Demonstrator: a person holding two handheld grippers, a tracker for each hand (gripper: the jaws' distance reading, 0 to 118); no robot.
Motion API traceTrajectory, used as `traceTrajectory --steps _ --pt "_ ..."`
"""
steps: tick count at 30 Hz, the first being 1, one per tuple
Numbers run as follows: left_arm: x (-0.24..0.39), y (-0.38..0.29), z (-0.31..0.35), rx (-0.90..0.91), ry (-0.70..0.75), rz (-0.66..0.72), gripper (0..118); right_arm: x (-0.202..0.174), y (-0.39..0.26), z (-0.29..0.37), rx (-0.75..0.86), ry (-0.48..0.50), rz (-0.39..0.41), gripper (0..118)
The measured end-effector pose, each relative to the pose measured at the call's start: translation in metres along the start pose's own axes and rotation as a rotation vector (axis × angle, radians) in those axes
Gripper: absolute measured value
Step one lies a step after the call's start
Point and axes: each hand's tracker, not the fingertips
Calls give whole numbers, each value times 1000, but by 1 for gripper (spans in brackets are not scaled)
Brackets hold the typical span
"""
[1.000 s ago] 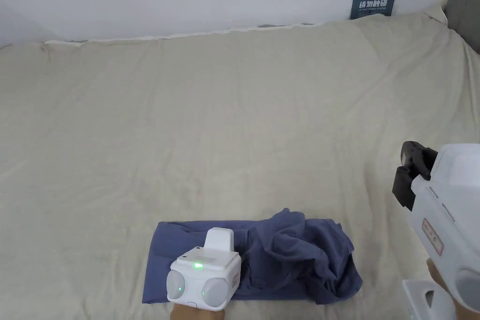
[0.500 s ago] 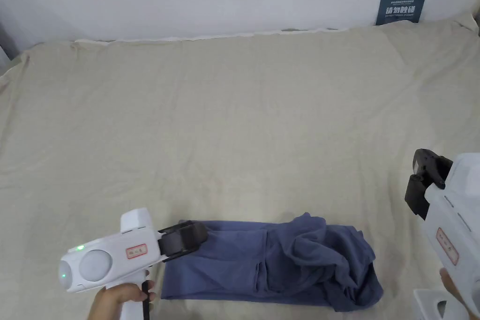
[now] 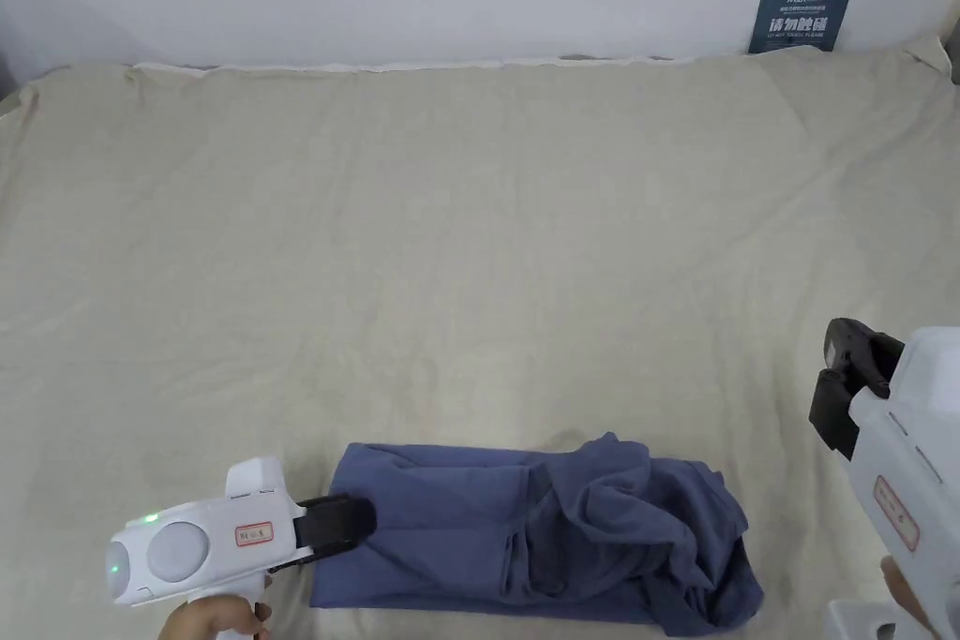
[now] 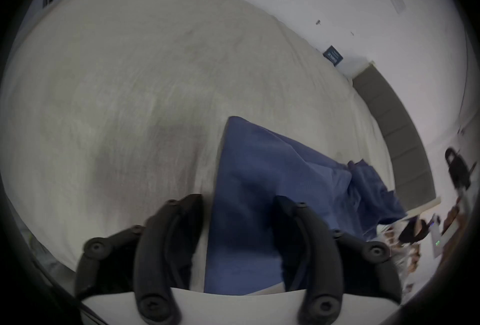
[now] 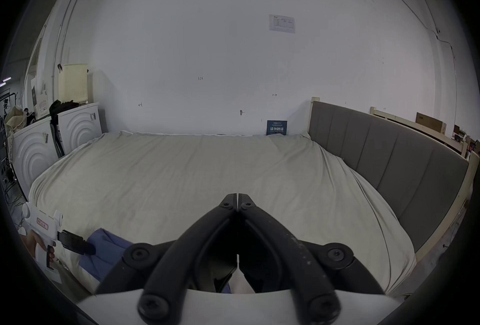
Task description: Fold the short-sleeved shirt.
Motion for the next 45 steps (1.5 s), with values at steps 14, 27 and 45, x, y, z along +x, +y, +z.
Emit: traceTrajectory --steps 14,27,45 --pt "33 10 49 170 49 -49 6 4 4 2 10 12 -20 1" --pt "43 14 110 280 295 -230 6 8 5 7 23 27 -25 1" --pt "232 -38 -23 -108 39 -473 76 24 2 20 21 -8 -37 1"
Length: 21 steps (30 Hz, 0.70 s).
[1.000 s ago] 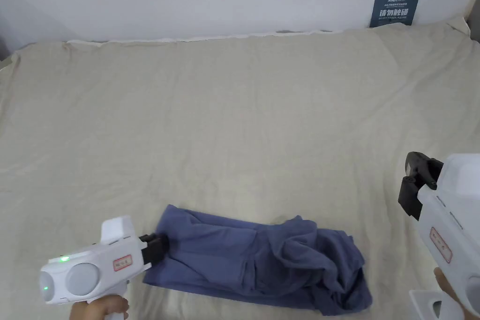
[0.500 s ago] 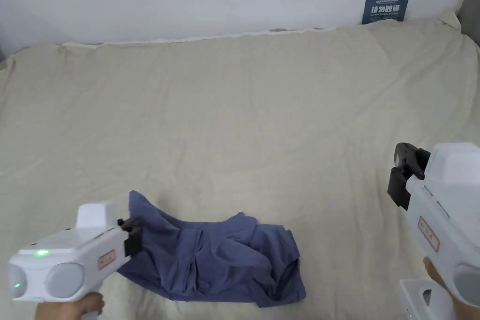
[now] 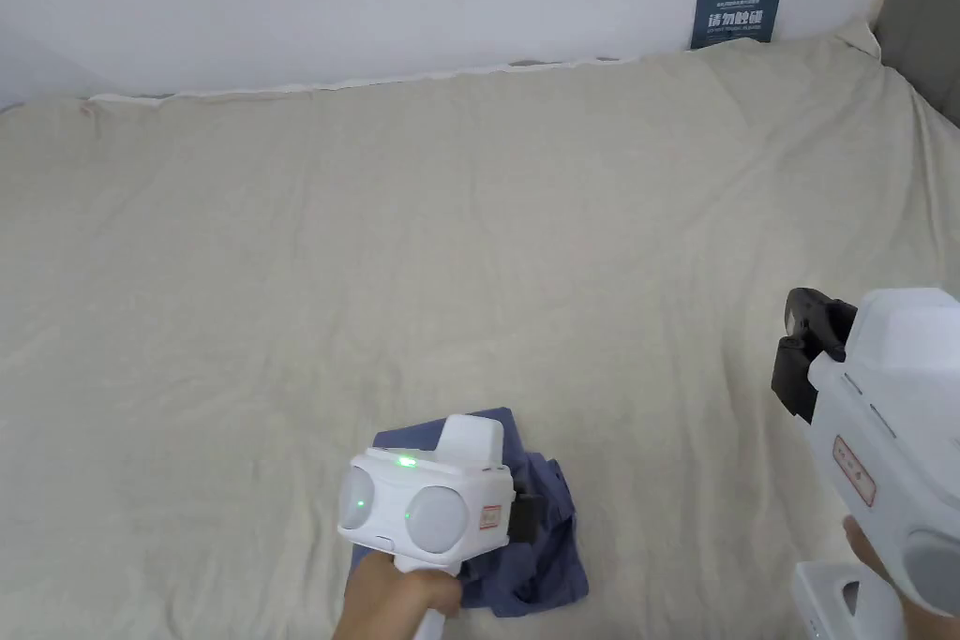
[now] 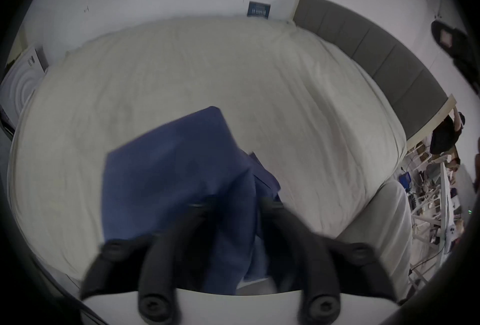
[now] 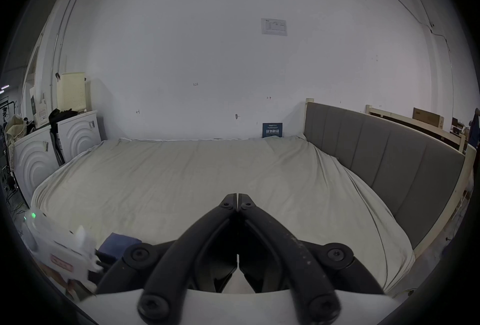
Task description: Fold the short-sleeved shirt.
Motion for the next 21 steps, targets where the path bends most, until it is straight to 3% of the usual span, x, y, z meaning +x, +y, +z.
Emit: traceTrajectory --steps 1,2,11,15,17,19,21 --pt "4 -1 -5 12 -1 4 103 2 -1 0 -1 -3 -3 1" --pt "7 -2 -7 13 -2 8 112 4 -2 0 -3 -8 -5 1" --pt "-11 0 57 355 -25 69 108 17 -6 3 -12 -38 -25 1" --pt "-37 -3 82 499 94 112 83 16 -5 3 -5 -35 -28 1" --pt "-50 -5 85 510 127 140 45 15 -5 3 -2 -31 -28 1" --pt "-62 -5 79 465 134 167 1 12 -4 1 -2 -25 -27 1" --pt "-72 -9 71 401 113 190 0 9 -3 0 0 -19 -25 1"
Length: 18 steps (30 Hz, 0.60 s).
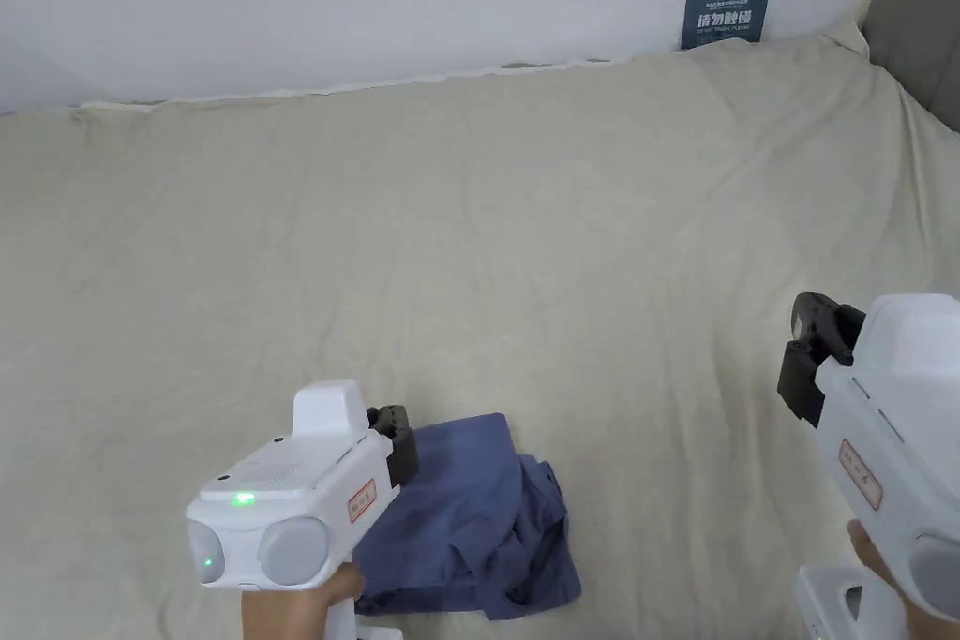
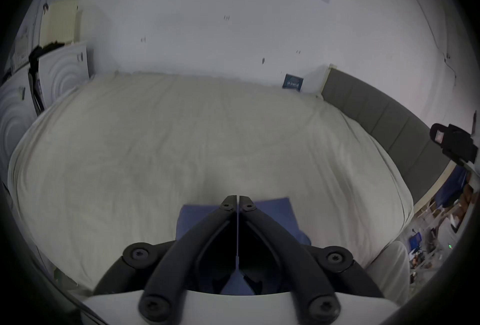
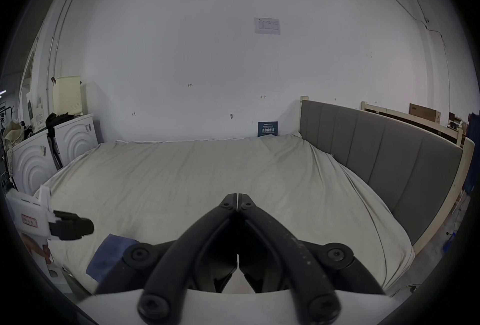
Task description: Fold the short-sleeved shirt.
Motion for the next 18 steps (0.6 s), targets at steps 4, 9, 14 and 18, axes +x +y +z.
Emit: traceTrajectory --steps 4,9,14,18 --pt "6 -22 -22 -79 6 -47 0 -3 0 -2 -2 10 4 1" --pt "50 -52 -49 -162 -80 -116 0 -3 -2 -4 -16 10 12 1" --pt "83 -84 -90 -273 -80 -233 0 1 -5 -6 -30 -2 18 1" --pt "88 -95 -103 -235 -38 -193 0 3 -6 -5 -38 -5 14 1"
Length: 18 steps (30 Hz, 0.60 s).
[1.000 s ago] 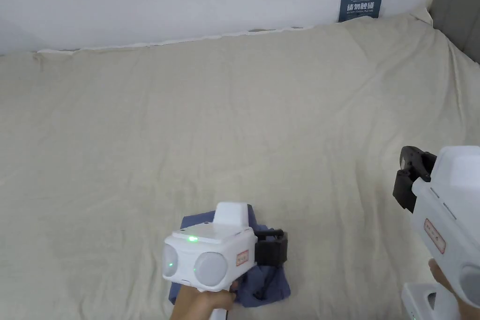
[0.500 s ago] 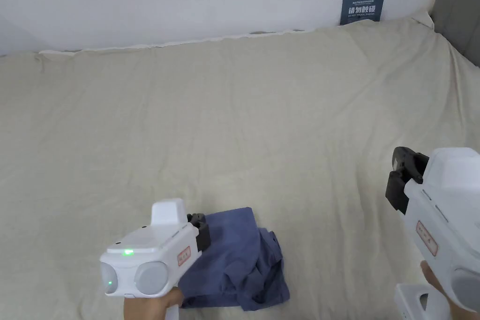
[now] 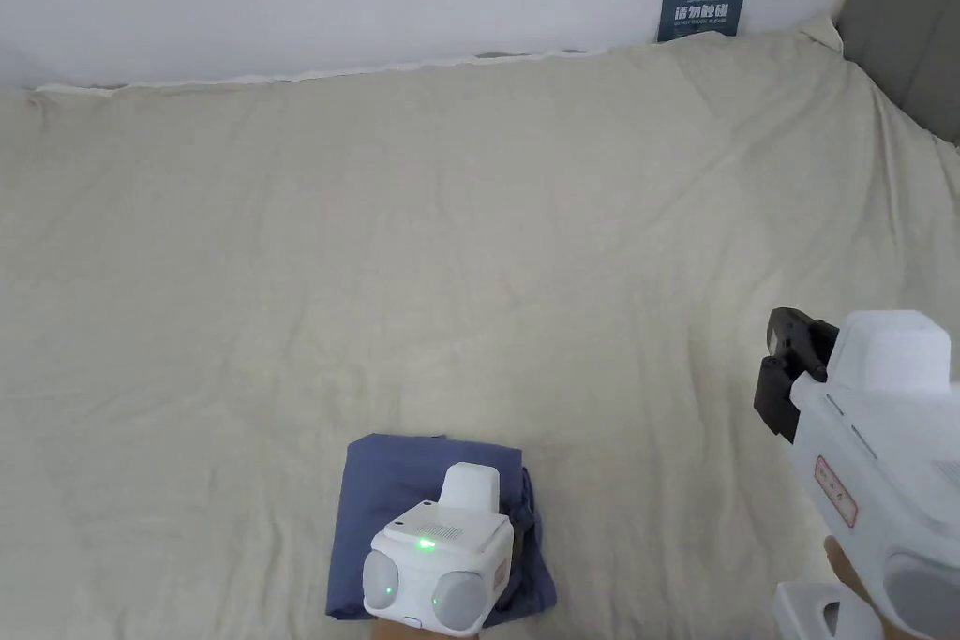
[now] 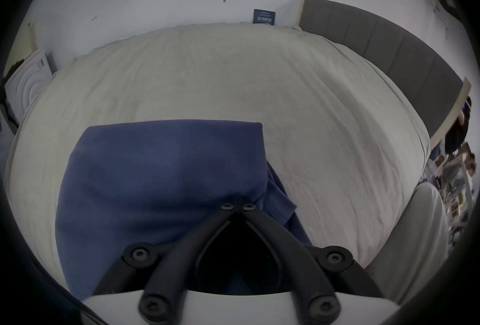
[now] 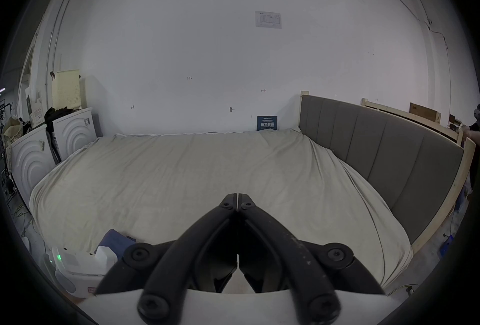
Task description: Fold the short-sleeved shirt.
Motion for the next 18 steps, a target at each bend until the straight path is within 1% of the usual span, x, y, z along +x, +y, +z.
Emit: traceTrajectory --steps 1,6,9,11,15,18 --pt "-2 2 1 -10 -2 22 0 0 -1 1 1 0 -1 1" --pt "-9 11 18 3 -37 19 0 -6 0 5 4 12 -3 1" --pt "-14 21 48 142 -60 43 0 -11 2 10 20 21 -1 1" --pt "-20 33 73 213 -79 21 0 -14 5 13 29 32 1 1" --pt "-38 61 129 386 -51 -22 0 -22 10 17 53 43 13 1" --pt "-54 76 164 501 9 -35 0 -28 13 20 70 48 19 1"
